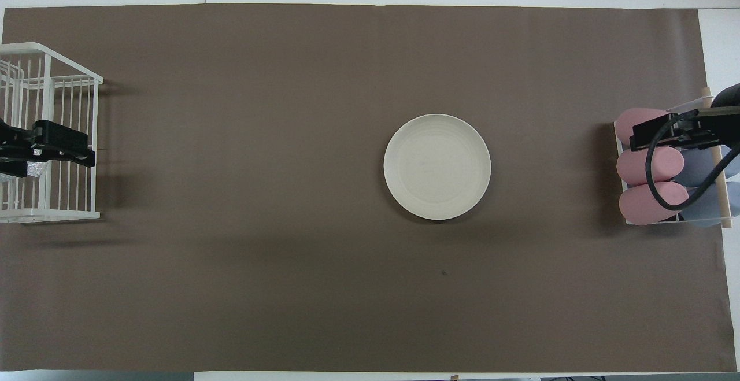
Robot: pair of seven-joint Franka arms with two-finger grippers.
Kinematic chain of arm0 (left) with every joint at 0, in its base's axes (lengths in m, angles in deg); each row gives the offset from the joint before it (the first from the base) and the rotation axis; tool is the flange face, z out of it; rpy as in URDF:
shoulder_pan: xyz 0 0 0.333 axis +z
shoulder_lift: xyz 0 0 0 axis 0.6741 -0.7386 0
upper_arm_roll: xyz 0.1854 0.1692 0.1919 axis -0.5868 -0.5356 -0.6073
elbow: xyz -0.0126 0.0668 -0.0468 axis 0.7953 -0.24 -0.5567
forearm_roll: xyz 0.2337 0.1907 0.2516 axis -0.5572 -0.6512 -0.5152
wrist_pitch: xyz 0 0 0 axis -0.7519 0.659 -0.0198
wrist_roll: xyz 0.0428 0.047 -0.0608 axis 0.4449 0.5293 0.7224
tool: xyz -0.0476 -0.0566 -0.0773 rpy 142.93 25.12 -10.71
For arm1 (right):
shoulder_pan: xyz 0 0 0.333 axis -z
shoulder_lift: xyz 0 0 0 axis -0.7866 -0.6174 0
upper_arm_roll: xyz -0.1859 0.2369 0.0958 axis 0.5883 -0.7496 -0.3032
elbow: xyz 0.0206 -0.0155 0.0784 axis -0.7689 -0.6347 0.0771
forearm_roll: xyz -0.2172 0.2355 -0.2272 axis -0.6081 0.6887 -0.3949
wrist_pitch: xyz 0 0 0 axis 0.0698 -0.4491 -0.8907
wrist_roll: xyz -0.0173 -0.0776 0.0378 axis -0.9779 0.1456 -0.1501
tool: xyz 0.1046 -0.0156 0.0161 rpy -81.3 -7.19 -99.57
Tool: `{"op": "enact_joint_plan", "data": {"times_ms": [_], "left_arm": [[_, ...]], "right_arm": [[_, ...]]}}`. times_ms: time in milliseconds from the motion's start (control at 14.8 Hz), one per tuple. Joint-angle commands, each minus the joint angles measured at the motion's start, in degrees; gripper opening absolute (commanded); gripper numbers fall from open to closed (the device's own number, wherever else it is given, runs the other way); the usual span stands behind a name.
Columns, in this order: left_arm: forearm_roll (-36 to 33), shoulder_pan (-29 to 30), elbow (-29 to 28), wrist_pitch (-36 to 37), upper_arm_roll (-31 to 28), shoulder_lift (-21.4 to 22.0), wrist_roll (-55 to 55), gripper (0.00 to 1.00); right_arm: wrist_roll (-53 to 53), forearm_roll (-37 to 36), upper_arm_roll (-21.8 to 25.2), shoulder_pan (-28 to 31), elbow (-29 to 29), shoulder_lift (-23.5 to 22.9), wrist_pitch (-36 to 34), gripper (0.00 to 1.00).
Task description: Wipe plate with sponge
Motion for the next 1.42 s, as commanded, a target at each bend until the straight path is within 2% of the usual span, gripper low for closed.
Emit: {"op": "enact_joint_plan", "data": {"times_ms": [0, 404, 539, 876, 1079, 1348], "left_arm": [[-0.9, 0.5, 0.2, 0.5, 0.2, 0.4, -0.5, 1.0], [-1.1, 0.5, -0.5, 0.4, 0.0, 0.6, -0.2, 1.0], [-1.7, 0.5, -2.4, -0.5, -0.1, 1.6, 0.2, 1.0], [-11.7, -0.9, -5.0, -2.7, 0.2, -0.4, 5.6, 1.0], [-21.4, -3.2, -10.5, -7.2, 0.3, -1.4, 5.7, 1.0], [-33.6, -4.1, -10.8, -8.4, 0.2, -8.3, 7.7, 1.0]], "right_arm": [[-0.4, 1.0, 0.1, -0.1, -0.9, 0.9, -0.3, 1.0], [-0.4, 1.0, 0.1, -0.1, -0.9, 1.0, -0.4, 1.0], [-0.4, 1.0, 0.1, -0.1, -0.9, 1.0, -0.4, 1.0], [-0.4, 1.0, 0.1, -0.2, -0.9, 0.9, -0.4, 1.0], [-1.4, 1.0, 0.0, -0.2, -0.9, 1.0, -0.4, 1.0], [-9.0, 1.0, -1.1, -0.3, -1.0, 1.1, -0.3, 1.0]]}}
